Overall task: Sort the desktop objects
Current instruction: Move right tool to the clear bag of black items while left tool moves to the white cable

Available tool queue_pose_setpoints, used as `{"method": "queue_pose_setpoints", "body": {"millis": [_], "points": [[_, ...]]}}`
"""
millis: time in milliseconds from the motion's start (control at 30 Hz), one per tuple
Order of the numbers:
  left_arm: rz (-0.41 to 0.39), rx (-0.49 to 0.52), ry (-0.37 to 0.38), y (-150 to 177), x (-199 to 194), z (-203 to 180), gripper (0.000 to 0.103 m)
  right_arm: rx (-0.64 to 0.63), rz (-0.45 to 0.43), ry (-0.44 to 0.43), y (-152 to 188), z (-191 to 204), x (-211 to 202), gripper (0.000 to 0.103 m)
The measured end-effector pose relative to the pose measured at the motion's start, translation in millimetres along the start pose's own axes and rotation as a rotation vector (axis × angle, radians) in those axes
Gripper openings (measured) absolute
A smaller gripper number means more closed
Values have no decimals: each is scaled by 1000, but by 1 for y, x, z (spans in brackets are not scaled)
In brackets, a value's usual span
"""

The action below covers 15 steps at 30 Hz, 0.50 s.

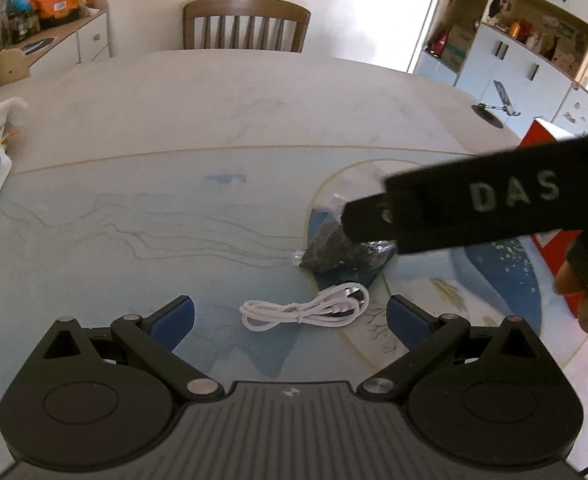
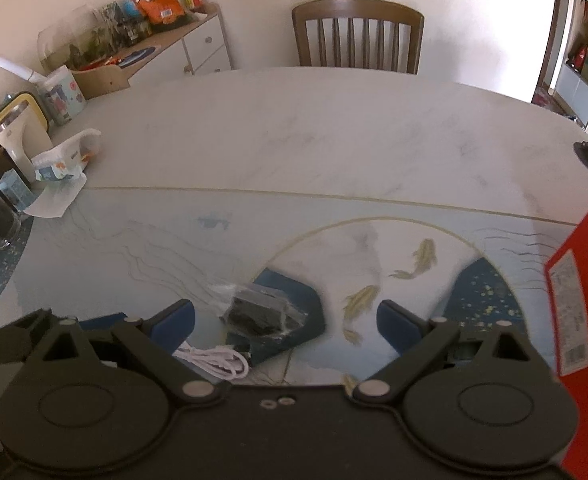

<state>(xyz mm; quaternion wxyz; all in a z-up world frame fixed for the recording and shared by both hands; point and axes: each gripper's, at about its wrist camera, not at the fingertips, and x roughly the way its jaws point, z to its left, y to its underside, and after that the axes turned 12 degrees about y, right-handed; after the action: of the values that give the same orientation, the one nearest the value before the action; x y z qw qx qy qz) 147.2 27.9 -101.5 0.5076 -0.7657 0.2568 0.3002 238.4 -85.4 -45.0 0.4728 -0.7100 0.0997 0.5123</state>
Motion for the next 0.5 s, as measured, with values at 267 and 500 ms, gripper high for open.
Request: {"method": "queue_pose_setpoints", "body": {"millis": [267,500], "points": [[-4,4,-32,2,8,-2,102,-16,27,9,-2,12,20,93],[-3,-34,-48,1,8,-1,98,-17,54,23,-3,12,34,88]]}}
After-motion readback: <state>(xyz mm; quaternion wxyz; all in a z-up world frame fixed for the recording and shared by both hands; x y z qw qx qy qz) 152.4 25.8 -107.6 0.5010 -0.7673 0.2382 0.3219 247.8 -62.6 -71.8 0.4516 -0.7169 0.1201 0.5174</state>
